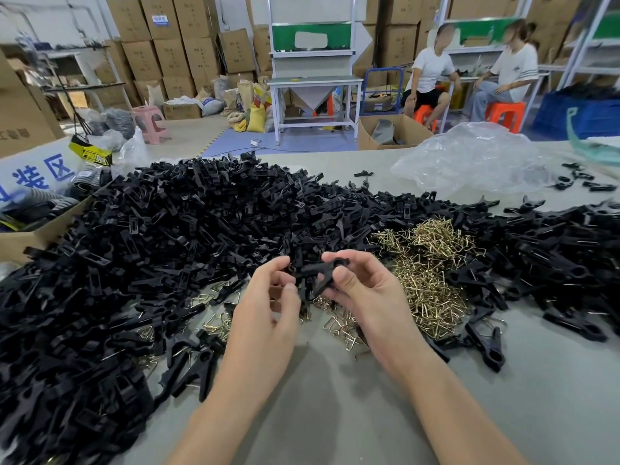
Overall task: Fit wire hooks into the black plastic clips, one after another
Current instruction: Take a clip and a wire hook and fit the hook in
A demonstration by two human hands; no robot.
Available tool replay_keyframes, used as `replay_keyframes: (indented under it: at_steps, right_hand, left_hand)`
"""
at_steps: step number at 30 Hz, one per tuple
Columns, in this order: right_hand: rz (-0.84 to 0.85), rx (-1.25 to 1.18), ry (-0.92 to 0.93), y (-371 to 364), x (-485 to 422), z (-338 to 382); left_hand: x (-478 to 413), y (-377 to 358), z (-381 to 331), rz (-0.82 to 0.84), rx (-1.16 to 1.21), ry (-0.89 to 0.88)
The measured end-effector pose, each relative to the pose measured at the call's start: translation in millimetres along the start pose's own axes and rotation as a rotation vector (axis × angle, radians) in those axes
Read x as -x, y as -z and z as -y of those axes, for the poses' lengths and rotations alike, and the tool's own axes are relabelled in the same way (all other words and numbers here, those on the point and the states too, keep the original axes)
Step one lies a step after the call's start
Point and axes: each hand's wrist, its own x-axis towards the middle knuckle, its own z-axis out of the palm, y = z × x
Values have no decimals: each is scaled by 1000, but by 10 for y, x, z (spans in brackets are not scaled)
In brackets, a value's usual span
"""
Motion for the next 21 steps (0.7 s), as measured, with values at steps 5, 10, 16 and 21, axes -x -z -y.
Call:
replay_keyframes:
  at_steps: [5, 10, 16, 21]
  right_hand:
    - [-155, -277, 14, 162, -54, 212]
    - [-254, -436, 7, 244, -97, 262]
    - [-253, -449, -12, 248, -94, 250]
    - [-260, -427, -17, 236, -81, 264]
  left_hand:
    - [171, -258, -49, 224, -461, -247]
    - [139, -538, -69, 265, -731, -300]
    - [92, -369, 24, 374, -762, -327]
    - [63, -263, 21, 455, -726, -303]
